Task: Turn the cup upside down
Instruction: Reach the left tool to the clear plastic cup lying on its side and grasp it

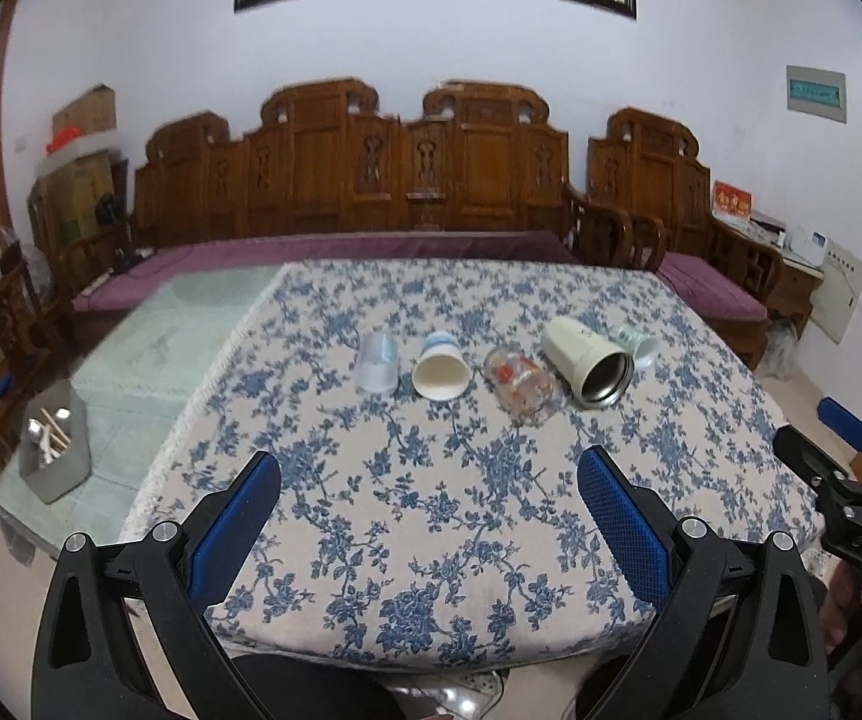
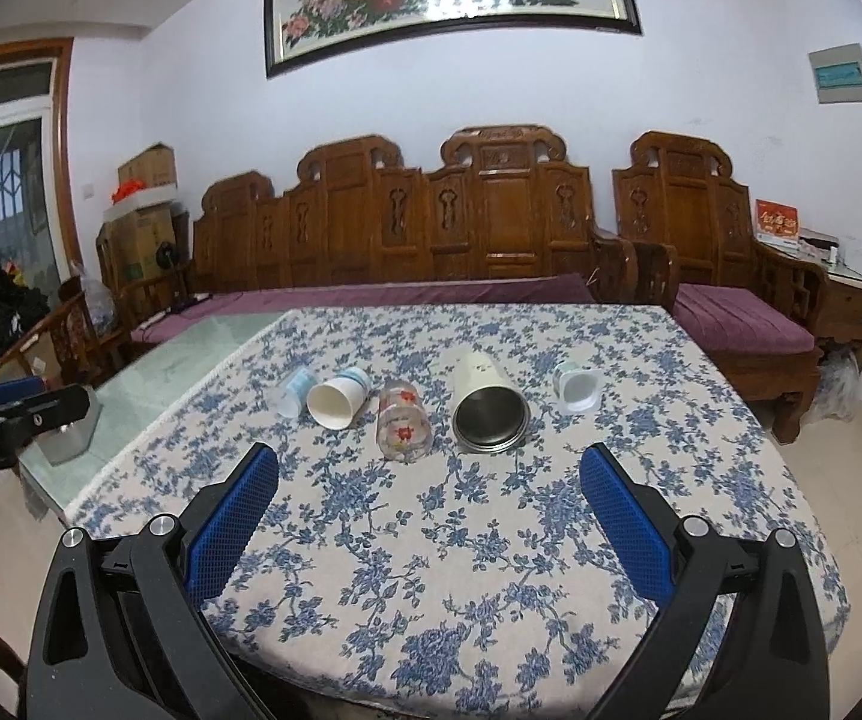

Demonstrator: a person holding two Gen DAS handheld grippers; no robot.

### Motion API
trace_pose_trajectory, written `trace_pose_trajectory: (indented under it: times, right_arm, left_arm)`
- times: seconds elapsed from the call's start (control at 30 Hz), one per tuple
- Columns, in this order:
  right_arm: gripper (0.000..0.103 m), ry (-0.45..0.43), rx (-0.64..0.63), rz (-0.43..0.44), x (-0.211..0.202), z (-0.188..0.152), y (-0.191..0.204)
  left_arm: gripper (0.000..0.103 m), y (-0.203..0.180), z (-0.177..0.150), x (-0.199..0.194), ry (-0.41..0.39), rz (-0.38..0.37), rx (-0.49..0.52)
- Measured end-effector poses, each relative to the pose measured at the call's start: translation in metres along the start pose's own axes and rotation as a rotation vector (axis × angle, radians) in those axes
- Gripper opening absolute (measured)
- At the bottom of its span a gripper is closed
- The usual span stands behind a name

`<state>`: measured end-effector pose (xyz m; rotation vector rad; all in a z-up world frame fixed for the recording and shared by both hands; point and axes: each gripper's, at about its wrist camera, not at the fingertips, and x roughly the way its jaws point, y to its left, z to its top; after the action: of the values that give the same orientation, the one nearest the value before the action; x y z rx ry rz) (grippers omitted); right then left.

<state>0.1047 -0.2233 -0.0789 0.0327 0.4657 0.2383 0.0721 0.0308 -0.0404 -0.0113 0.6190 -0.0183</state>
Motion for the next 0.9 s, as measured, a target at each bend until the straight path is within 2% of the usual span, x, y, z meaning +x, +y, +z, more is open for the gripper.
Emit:
trace_pose_trajectory:
  times: [0.3,0.6,0.9]
  right_arm:
    - [0.101,0.093,-0.023,0.031,0.079,0.001,0.003]
    - [0.101,0.162,-0.048,0.070,0.148,0.000,0.012]
    - [0.101,0.191,-0.037,0.101,0.197,0.007,0.019]
  left_arm:
    - [0.095,0.029,0.020,0.068,0.123,0.002,0.036]
    - [0.095,0.053,0.047,0.137,0.184,0.087,0.079]
    - [0.095,0.073,0.078,0.227,0.255,0.032,0.066]
